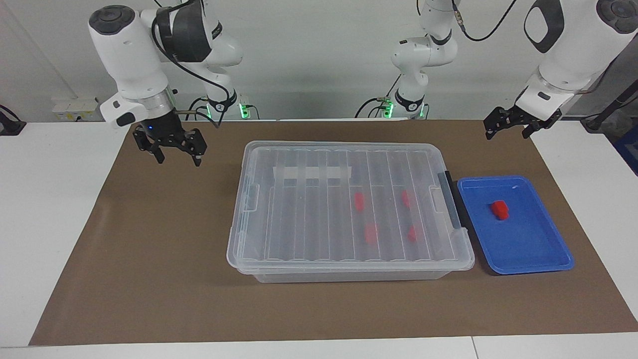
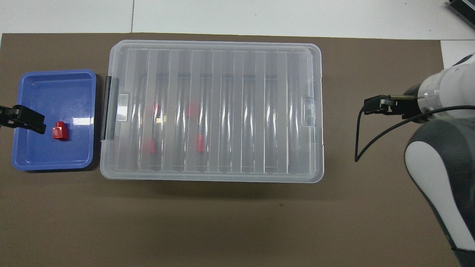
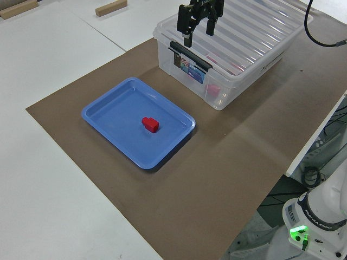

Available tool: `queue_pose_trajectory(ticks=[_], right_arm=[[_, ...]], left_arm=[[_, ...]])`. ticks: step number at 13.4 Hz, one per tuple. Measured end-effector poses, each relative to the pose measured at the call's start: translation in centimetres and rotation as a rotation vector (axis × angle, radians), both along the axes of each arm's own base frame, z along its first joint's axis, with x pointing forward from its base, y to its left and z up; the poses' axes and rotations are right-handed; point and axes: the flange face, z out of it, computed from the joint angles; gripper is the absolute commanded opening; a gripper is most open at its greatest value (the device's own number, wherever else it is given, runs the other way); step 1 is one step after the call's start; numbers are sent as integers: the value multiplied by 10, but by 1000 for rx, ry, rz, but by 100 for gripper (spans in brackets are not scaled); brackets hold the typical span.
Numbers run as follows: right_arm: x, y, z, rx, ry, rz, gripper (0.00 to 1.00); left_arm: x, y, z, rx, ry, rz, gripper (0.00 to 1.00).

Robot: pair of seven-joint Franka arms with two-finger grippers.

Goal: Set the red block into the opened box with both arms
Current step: 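Reach the right gripper to the clear lid's nearest edge and grip it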

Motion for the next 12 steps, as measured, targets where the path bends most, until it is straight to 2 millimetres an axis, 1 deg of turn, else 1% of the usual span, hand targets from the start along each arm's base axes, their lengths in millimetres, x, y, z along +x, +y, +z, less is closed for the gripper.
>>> queue_pose_trajectory(ticks=[4, 6, 8, 10, 12], right_arm=[[19, 44, -37, 18, -17, 2, 93], [24, 66, -55, 24, -10, 14, 92], [25, 83, -70, 26, -1, 27, 92], [25, 91, -77, 25, 10, 31, 91], [25, 89, -79, 23, 19, 29, 90]], left_arm=[[0, 0, 0, 0, 0, 0, 100], [0, 0, 0, 0, 0, 0, 100], [0, 0, 0, 0, 0, 0, 100], [0, 0, 0, 0, 0, 0, 100], [0, 0, 0, 0, 0, 0, 100]])
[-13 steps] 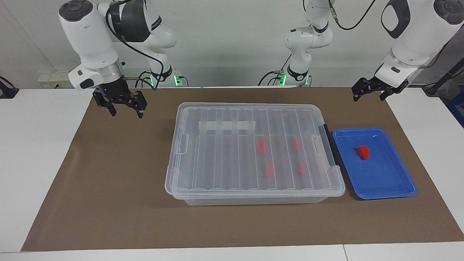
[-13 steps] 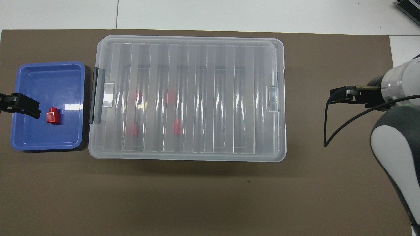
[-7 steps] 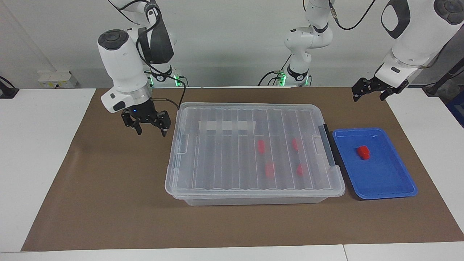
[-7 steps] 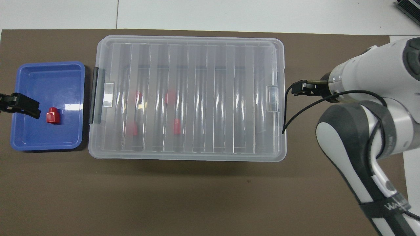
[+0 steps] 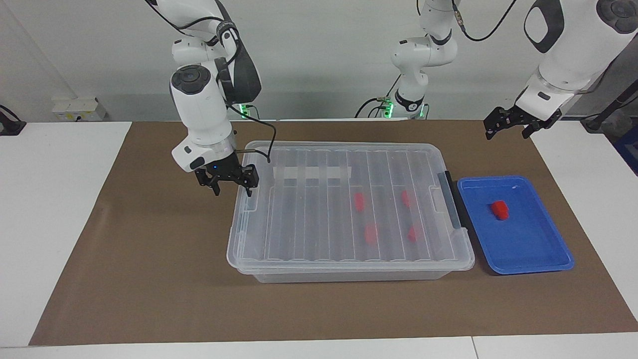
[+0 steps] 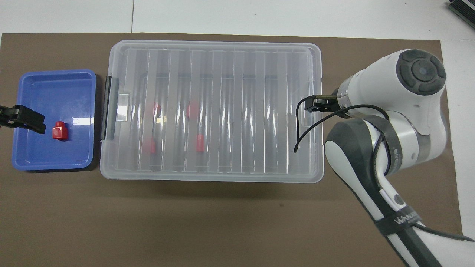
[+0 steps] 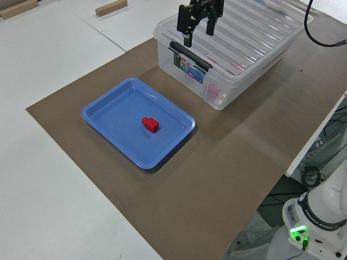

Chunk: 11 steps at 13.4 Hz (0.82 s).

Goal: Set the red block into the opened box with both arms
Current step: 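Reach the right gripper to the clear lid's nearest edge and grip it, then slide the clear lid away from the blue tray with the right gripper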

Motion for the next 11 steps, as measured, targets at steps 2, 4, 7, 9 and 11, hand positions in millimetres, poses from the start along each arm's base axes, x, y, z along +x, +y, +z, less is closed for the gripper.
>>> queue_pose_trajectory(ticks=[2, 4, 7, 9, 11], right_arm=[[-2, -2, -3, -8, 23, 13, 90], [-3, -7, -5, -15, 37, 48, 90], [1, -23, -6, -24, 40, 107, 90], [2, -37, -7, -41, 47, 157, 90], [5, -55, -7, -63, 50, 218, 90]], left_arm=[[0, 0, 0, 0, 0, 0, 100], [0, 0, 0, 0, 0, 0, 100], [0, 0, 0, 0, 0, 0, 100], [0, 0, 0, 0, 0, 0, 100], [0, 0, 0, 0, 0, 0, 100]])
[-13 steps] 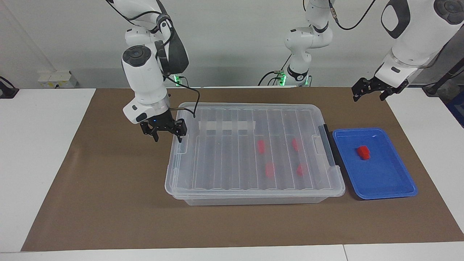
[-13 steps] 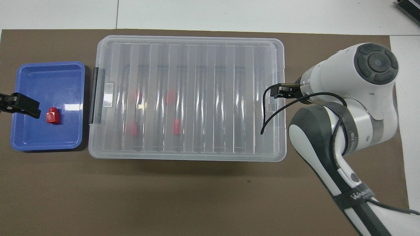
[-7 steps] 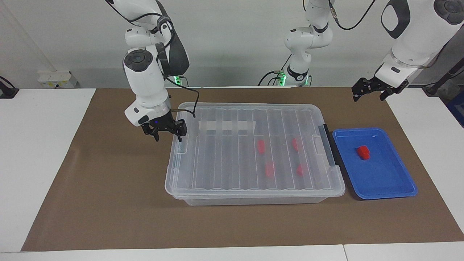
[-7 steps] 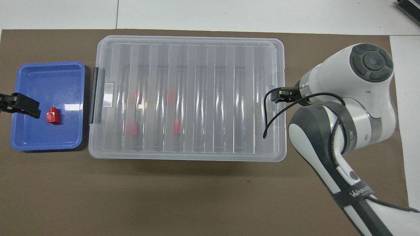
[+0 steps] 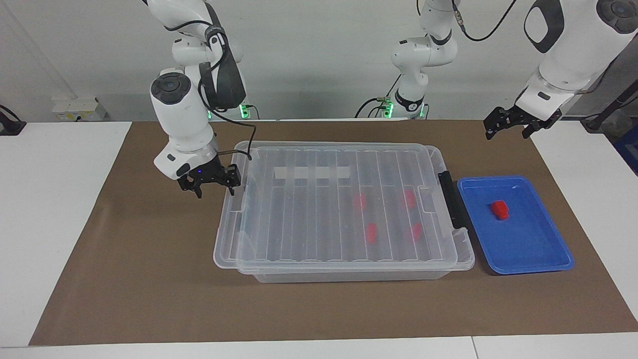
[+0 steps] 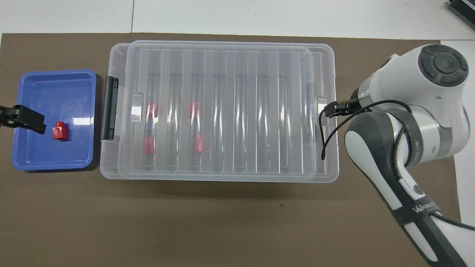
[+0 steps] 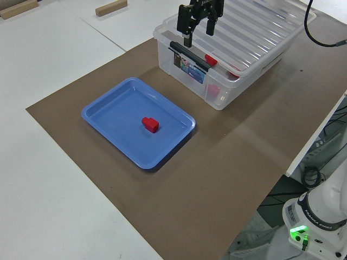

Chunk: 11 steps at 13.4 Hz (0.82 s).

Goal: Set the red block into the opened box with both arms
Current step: 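Slide the clear lid away from the blue tray with the right gripper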

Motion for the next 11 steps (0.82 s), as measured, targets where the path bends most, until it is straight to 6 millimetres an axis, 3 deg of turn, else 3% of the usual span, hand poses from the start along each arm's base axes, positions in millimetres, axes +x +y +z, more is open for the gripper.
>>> queue_pose_trajectory(ticks=[5, 11], right_arm=[[6, -53, 0, -37, 7, 127, 90], [7, -97, -1, -61, 23, 283, 90]], left_arm=[[0, 0, 0, 0, 0, 0, 100], [0, 0, 0, 0, 0, 0, 100]])
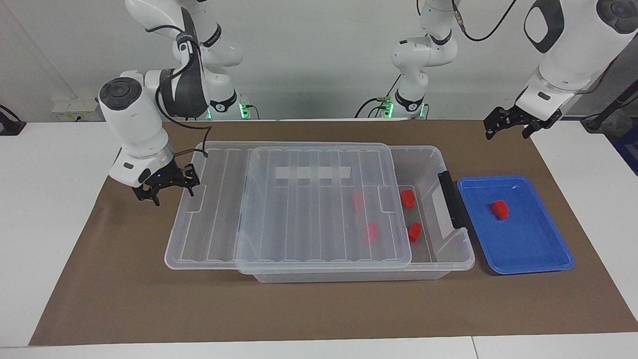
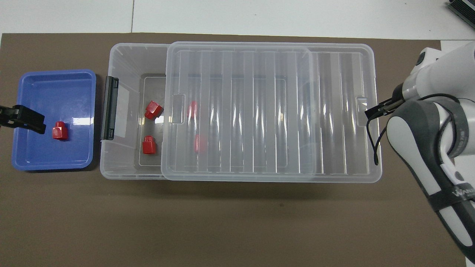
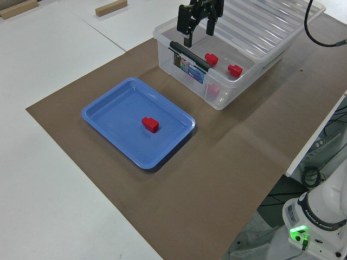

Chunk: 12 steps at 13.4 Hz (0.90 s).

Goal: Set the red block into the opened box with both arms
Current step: 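Slide the clear lid away from the blue tray with the right gripper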

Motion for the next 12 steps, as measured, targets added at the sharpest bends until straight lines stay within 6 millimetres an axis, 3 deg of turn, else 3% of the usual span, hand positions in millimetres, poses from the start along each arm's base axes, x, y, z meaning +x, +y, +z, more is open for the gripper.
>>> queue_pose_trajectory(ticks=[8, 10, 12], right_arm=[[-2, -39, -2, -5, 28, 182, 90], [-2, -49, -3, -6, 31, 196, 90], [-3, -54, -3, -6, 33, 197, 90]], left_arm=[[6, 6, 4, 2, -57, 10, 100], [16, 27, -3, 5, -148, 40, 100], [19, 68, -31, 16, -237, 96, 100]])
